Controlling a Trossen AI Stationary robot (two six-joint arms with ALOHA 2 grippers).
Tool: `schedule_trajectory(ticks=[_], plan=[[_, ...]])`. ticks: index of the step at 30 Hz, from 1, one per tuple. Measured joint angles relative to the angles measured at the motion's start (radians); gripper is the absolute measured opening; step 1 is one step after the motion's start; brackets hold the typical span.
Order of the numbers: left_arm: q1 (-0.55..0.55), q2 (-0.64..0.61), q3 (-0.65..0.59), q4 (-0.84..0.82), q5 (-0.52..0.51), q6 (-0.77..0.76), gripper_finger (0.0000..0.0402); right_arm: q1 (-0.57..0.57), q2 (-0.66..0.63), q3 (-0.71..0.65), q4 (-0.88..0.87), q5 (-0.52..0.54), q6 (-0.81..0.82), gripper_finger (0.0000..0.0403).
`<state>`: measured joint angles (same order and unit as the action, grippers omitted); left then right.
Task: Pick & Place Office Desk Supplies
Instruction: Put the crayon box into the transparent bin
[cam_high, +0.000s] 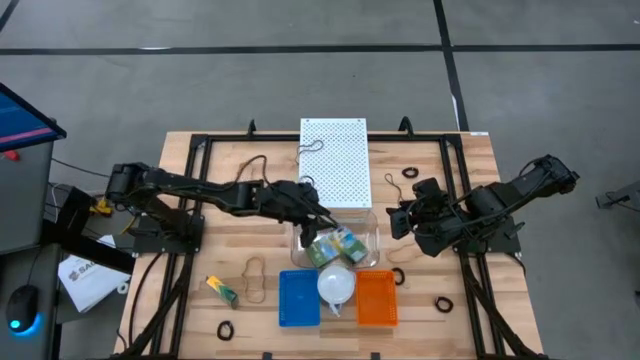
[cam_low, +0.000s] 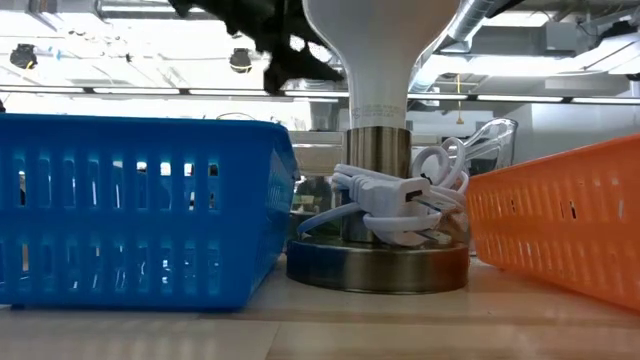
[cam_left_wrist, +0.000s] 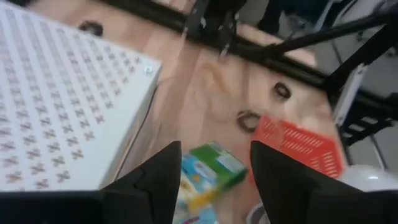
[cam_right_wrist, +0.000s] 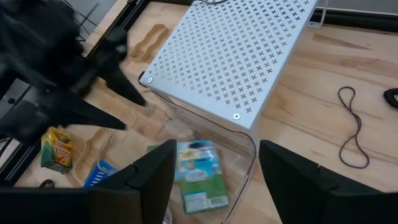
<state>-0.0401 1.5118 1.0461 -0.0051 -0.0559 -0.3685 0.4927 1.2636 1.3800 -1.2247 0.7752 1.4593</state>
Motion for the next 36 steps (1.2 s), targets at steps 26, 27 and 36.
schedule_trajectory(ticks=[26,27,36], plan=[[-0.502,-0.512,0.000,-1.059,0.250,0.059,0.0201,-0.019,-0.009,0.000,0.186,0.116,-0.218,0.0226],[-0.537,-0.500,0.000,-1.076,0.216,0.077,0.0206,-0.020,-0.009,0.000,0.189,0.117,-0.218,0.0226],[-0.689,-0.340,-0.006,-1.003,0.089,0.098,0.0248,-0.024,-0.007,0.000,0.214,0.127,-0.203,0.0226]])
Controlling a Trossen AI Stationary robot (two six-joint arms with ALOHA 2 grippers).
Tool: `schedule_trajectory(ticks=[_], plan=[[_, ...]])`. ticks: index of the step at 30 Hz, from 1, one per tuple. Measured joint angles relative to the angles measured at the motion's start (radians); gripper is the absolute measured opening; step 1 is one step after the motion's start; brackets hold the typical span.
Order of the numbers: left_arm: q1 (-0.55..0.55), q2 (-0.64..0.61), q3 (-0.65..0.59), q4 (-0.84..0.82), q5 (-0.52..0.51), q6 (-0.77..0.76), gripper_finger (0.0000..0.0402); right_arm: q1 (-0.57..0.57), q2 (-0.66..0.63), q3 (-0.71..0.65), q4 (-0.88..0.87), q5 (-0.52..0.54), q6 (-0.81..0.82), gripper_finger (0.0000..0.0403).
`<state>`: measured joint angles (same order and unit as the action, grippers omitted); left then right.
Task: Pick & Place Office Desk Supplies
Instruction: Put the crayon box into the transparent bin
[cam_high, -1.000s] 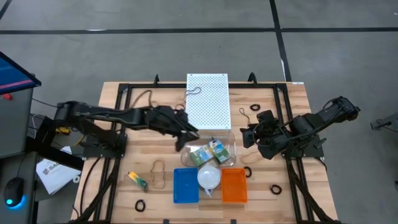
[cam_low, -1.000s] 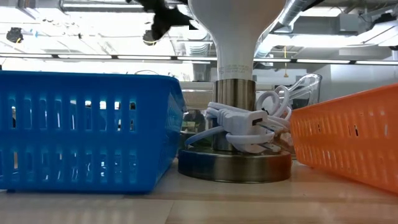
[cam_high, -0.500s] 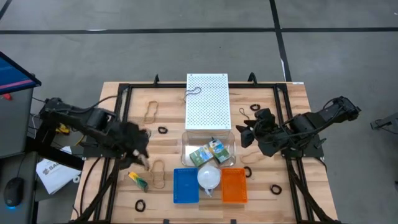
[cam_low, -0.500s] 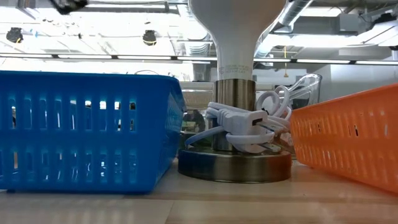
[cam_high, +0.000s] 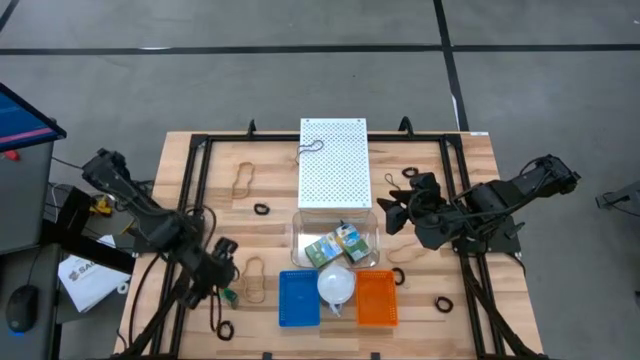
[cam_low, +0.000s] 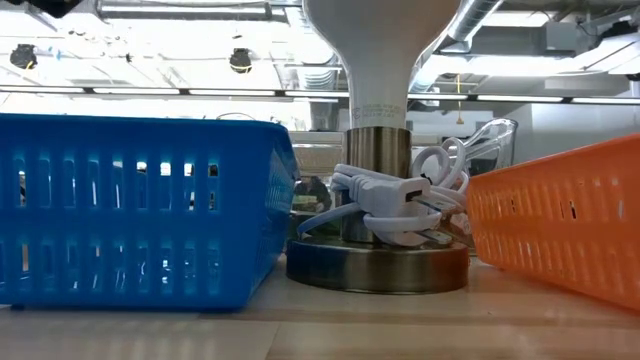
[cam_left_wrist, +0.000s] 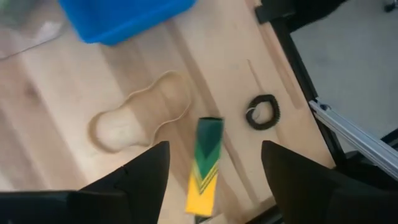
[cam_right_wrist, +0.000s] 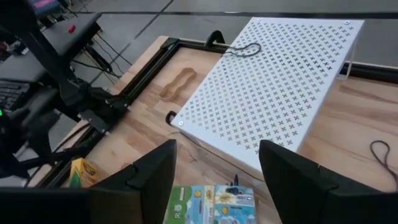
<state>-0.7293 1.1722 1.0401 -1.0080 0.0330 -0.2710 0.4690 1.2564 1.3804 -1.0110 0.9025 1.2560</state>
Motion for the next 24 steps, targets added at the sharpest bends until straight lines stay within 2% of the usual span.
schedule_trajectory(ticks=[6,15,24], plan=[[-0.073,0.011,-0.133,0.113,-0.001,-0.094,0.0250,0.003,0.000,0.000,0.004,0.001,0.000,0.0226],[-0.081,0.011,-0.304,0.305,-0.044,-0.164,0.0252,0.001,0.000,0.000,0.003,0.001,-0.007,0.0226],[-0.081,0.011,-0.439,0.418,-0.013,-0.250,0.0246,0.001,0.001,0.000,0.003,0.001,-0.007,0.0226]])
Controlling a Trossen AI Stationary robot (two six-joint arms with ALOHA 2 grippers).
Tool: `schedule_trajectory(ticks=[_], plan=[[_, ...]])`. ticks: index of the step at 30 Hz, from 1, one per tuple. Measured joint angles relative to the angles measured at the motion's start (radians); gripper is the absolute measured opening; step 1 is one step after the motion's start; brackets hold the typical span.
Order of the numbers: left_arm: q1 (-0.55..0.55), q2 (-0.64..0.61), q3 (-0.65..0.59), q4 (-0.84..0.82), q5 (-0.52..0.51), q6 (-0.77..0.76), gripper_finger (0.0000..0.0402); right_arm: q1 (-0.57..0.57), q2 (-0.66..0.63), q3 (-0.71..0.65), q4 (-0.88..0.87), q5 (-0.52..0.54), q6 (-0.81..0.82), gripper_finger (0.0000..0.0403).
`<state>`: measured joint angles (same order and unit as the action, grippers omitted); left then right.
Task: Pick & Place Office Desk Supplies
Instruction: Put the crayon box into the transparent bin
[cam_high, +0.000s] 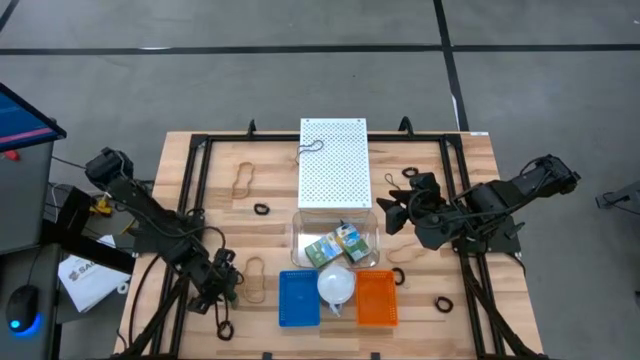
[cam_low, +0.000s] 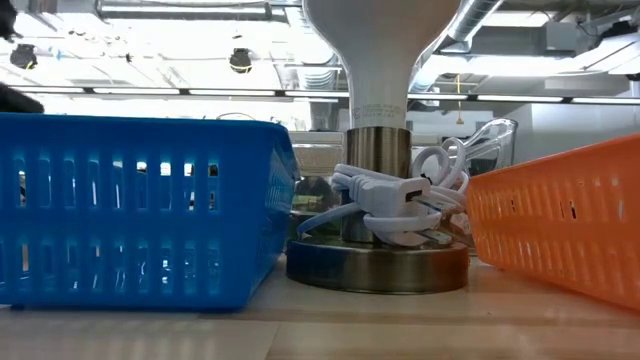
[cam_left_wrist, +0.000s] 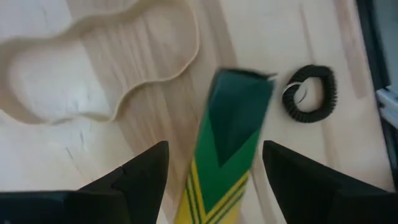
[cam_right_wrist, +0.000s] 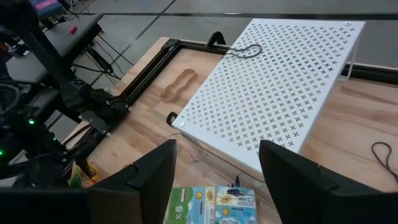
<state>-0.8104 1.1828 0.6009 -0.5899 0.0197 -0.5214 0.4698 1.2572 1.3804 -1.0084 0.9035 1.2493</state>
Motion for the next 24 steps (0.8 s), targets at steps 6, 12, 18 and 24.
schedule_trajectory(ticks=[6,12,18,24], plan=[[0.000,0.000,-0.050,0.032,0.043,-0.090,0.0188,0.000,0.000,0.000,0.000,0.003,0.007,0.0226],[0.006,-0.007,-0.052,0.047,0.044,-0.140,0.0086,0.000,0.000,0.000,0.000,0.014,0.015,0.0226],[0.069,-0.119,-0.053,0.151,0.047,-0.166,0.0086,-0.009,0.000,0.000,0.001,0.014,0.015,0.0226],[0.218,-0.263,0.023,0.152,-0.064,-0.161,0.0086,-0.023,0.000,0.000,0.000,0.014,0.009,0.0226]])
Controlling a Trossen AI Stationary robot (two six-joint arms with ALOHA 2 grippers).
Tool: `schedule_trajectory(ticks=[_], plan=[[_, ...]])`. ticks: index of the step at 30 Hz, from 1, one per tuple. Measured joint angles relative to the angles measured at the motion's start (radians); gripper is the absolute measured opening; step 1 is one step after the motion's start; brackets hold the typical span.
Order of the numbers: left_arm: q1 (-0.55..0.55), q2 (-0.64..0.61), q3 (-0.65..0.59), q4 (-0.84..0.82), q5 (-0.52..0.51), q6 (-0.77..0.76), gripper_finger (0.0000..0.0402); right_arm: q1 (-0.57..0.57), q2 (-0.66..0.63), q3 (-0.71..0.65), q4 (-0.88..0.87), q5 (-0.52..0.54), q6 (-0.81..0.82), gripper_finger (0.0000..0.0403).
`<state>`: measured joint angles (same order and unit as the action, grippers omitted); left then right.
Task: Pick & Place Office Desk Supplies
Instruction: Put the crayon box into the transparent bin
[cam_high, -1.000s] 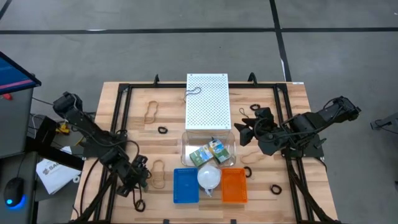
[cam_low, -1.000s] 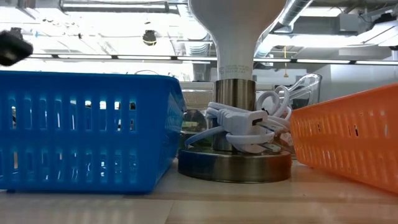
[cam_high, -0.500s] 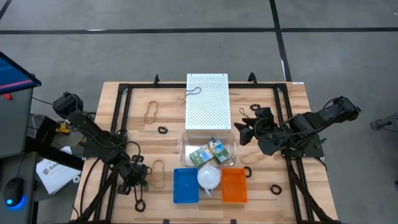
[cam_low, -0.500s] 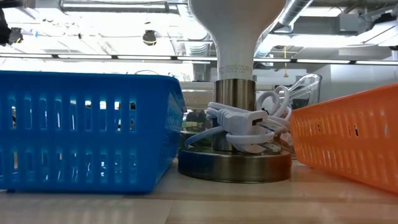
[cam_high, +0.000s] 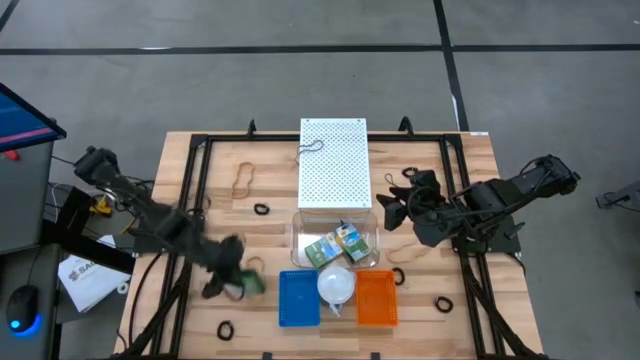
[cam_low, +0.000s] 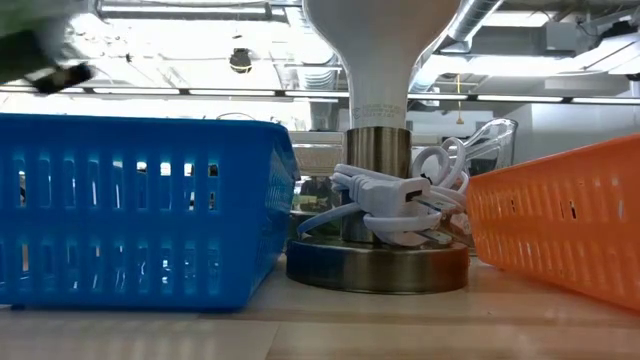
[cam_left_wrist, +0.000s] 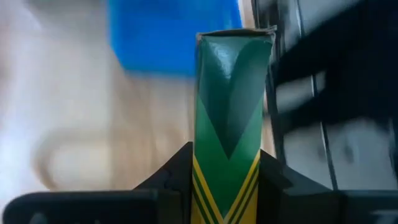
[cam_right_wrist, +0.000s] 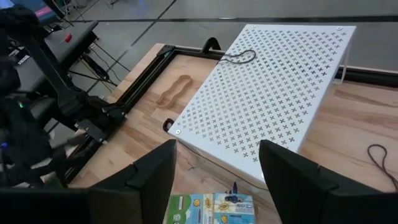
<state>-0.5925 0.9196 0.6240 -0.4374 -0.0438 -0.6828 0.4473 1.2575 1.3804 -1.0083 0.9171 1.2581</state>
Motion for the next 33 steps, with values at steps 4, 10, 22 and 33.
schedule_trajectory(ticks=[4,10,22,33], plan=[[0.172,-0.047,0.071,0.040,-0.091,0.051,0.0086,-0.009,0.000,0.000,-0.002,0.001,-0.009,0.0226],[0.444,0.004,0.123,0.262,-0.028,0.091,0.0086,-0.023,0.000,0.000,-0.012,0.004,-0.022,0.0226],[0.601,0.415,0.125,0.634,0.276,0.129,0.0086,-0.041,-0.012,0.000,-0.033,-0.028,-0.035,0.0226],[0.601,0.591,0.220,0.608,0.280,0.125,0.0095,-0.043,-0.032,0.000,-0.039,-0.033,-0.054,0.0226]])
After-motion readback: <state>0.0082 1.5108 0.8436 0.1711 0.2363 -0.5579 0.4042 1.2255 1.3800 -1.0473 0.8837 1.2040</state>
